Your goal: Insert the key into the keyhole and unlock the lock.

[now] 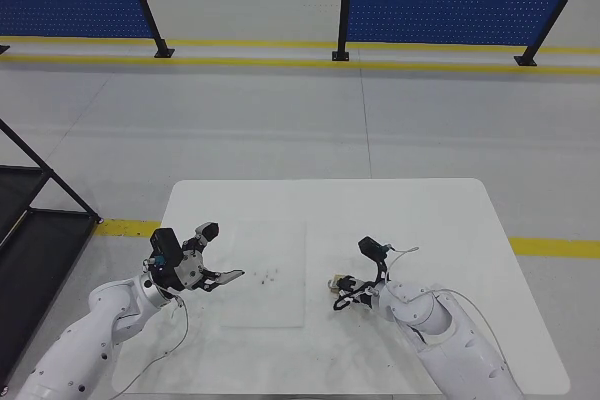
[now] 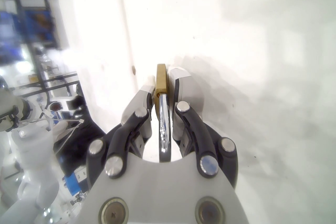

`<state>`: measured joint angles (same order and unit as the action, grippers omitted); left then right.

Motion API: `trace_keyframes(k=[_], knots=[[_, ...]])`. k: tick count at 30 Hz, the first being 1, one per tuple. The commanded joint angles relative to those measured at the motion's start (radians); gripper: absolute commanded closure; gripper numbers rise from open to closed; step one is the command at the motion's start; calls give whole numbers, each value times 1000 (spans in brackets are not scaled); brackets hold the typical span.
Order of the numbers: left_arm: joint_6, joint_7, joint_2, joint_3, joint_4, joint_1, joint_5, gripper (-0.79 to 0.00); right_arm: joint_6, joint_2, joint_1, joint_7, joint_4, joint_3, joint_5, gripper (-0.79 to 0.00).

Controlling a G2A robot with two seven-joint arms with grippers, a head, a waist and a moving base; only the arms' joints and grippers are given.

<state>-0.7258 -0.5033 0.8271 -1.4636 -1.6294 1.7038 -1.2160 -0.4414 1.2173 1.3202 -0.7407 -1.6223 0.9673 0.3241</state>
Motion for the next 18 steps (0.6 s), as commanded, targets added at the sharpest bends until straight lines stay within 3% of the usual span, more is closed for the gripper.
trace_keyframes(k=[1,18], knots=[[0,0,0,0,0,0,0,-785,-4,0,-3,-1,4,-2,4,0],[0,0,0,0,0,0,0,-785,-24,-2,-5,9,-1,-3,25,0]])
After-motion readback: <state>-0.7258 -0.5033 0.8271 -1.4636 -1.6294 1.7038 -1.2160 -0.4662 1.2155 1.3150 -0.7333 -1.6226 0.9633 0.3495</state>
